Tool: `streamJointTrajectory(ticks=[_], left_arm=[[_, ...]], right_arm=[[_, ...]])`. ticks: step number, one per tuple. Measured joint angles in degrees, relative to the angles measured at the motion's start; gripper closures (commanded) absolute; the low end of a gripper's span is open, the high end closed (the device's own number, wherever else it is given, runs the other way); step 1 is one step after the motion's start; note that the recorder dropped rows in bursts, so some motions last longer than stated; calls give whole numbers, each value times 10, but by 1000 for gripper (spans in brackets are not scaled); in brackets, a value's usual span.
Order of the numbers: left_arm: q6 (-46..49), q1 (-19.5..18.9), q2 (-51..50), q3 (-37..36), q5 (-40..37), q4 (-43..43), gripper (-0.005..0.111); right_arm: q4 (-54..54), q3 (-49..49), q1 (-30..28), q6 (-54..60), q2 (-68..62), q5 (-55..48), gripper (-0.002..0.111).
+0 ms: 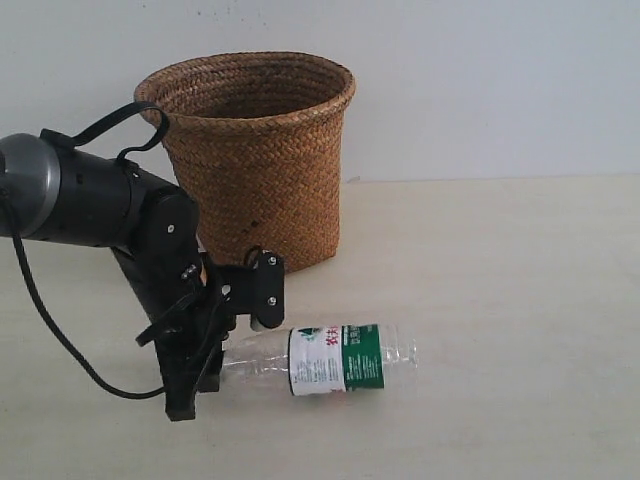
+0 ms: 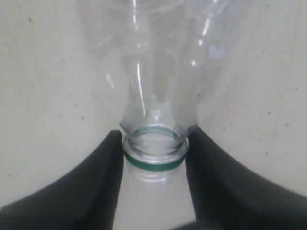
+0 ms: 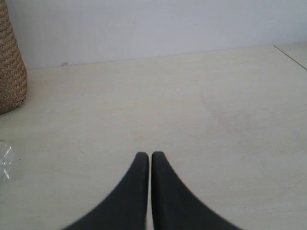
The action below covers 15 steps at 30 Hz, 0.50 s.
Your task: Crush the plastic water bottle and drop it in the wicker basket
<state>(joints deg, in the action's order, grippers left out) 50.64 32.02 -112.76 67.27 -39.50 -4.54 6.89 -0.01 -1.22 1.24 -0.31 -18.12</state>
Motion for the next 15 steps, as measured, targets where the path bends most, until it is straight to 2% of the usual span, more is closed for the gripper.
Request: streamJointTrajectory(ticks=[5, 12, 15], left_arm=[[-83, 0, 0, 0, -55, 18, 103], [-97, 0, 33, -32, -68, 45, 103], [-101, 0, 75, -59, -72, 11, 103]], right_arm=[[0, 0, 0, 0, 0, 0, 108], [0, 0, 0, 0, 0, 0, 108], [0, 0, 0, 0, 0, 0, 108]])
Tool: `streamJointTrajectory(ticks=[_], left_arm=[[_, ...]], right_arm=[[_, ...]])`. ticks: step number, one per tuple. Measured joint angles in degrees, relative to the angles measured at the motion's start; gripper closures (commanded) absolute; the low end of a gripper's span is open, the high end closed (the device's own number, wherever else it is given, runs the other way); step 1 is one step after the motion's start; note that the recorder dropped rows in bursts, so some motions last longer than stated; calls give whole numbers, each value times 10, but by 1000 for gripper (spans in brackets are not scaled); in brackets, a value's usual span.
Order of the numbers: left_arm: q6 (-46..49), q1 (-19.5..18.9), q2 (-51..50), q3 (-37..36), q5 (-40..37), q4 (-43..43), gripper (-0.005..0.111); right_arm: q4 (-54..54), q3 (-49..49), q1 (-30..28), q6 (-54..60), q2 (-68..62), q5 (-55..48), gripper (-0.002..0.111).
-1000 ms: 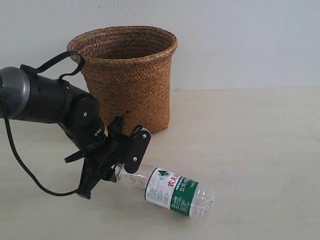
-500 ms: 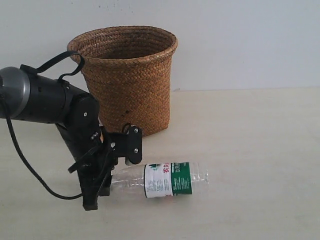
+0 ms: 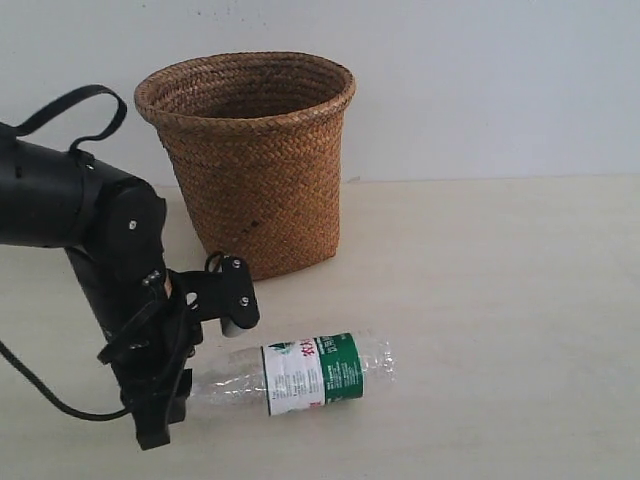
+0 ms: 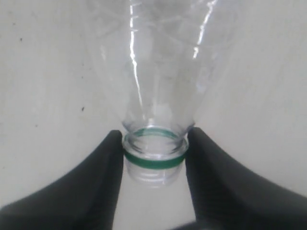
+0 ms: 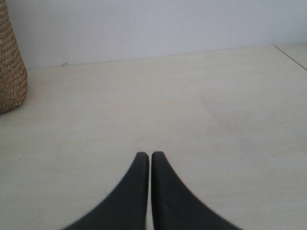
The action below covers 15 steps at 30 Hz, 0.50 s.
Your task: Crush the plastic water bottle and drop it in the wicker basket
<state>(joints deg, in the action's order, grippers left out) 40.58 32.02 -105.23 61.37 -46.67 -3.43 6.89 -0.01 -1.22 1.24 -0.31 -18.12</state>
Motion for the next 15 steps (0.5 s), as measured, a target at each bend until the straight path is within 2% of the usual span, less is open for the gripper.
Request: streamJointTrajectory(ticks=[4, 11, 15], left_arm=[[0, 0, 49, -10, 0, -15, 103], [10, 0, 49, -18, 0, -15, 103], [21, 0, 49, -18, 6, -11, 103]], right_arm=[[0, 0, 0, 0, 0, 0, 108], [0, 0, 0, 0, 0, 1, 108], [18, 0, 0, 0, 0, 34, 108]])
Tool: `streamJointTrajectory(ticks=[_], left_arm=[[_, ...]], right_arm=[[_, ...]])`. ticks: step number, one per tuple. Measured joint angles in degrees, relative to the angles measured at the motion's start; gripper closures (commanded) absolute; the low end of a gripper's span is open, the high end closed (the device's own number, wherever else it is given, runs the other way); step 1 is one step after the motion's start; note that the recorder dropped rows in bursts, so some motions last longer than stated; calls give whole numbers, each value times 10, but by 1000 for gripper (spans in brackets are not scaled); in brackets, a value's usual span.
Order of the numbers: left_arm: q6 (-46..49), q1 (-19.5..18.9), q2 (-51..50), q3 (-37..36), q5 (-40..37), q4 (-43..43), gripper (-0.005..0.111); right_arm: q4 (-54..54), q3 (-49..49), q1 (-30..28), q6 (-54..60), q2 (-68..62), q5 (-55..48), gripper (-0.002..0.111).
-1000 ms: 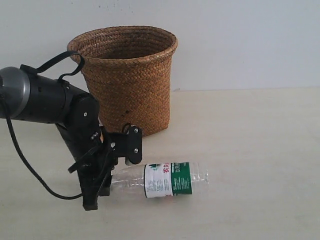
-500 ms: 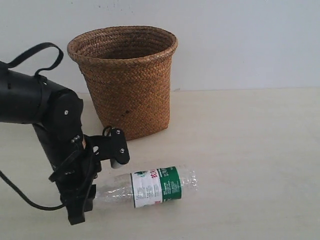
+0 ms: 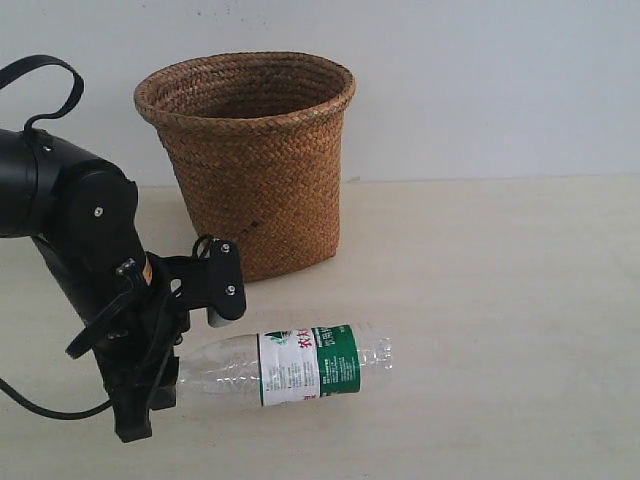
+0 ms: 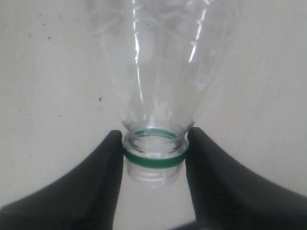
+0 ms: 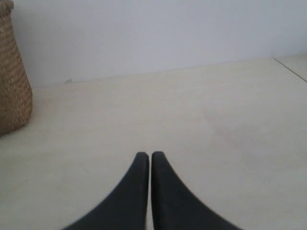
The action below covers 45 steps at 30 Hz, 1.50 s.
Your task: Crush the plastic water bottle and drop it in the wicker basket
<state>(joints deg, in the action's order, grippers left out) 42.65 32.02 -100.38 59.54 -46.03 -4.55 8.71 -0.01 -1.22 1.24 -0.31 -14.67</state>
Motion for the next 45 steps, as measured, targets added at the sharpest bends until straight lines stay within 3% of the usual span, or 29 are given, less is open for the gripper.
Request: streamJointTrajectory(ticks=[10, 15, 25, 36, 45], left_arm=[[29, 0, 0, 0, 0, 29, 103], [31, 0, 0, 0, 0, 30, 103], [45, 0, 0, 0, 4, 50, 103], [49, 0, -25, 0, 6, 61, 103], [57, 0, -40, 0, 19, 63, 103]], right_arm=[[229, 0, 0, 0, 0, 147, 108], [250, -21, 0, 23, 0, 143, 108], [254, -155, 0, 91, -34, 157, 108], [273, -356, 5, 246, -337, -78, 108], [333, -506, 79, 414, -538, -194, 108]])
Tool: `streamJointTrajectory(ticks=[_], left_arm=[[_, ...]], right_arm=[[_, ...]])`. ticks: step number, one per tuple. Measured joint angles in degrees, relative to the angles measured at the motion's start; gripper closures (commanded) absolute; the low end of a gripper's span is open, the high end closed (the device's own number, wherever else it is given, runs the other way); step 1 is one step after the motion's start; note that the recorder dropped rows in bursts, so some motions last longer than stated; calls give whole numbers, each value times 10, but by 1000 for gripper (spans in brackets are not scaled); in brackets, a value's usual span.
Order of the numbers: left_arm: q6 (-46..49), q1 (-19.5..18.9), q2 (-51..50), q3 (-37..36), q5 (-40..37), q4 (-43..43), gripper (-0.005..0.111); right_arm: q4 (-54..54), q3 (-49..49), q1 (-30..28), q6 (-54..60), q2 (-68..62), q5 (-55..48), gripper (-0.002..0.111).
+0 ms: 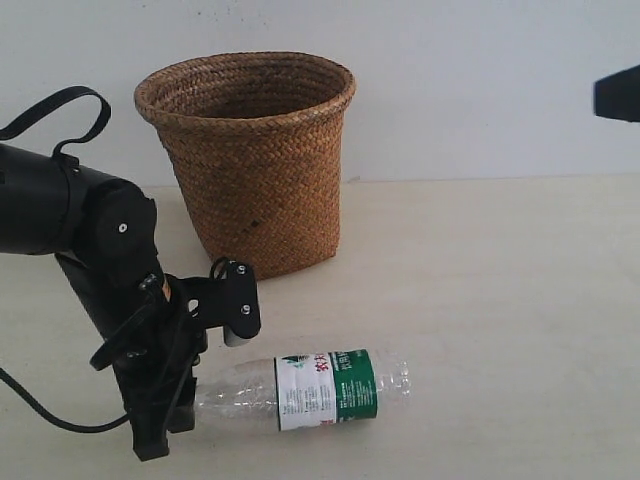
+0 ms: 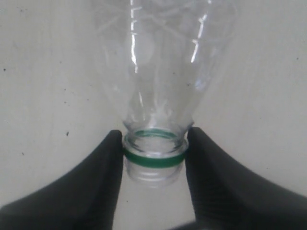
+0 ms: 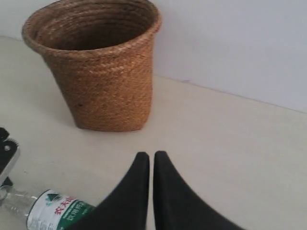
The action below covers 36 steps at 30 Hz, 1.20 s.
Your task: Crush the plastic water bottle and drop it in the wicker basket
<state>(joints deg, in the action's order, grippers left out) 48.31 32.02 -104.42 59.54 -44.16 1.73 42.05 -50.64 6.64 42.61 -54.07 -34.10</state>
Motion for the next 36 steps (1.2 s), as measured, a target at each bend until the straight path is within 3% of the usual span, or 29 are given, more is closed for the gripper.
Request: streamJointTrajectory(ticks=[11, 25, 36], left_arm=[[12, 0, 0, 0, 2, 0, 103], [14, 0, -47, 2, 2, 14, 103], [14, 0, -48, 2, 1, 28, 103]], right_arm=[[-7, -85, 135, 84, -195, -28, 108], [-18, -142, 151, 173, -321, -113, 108], [-81, -211, 180, 38, -411, -152, 108]])
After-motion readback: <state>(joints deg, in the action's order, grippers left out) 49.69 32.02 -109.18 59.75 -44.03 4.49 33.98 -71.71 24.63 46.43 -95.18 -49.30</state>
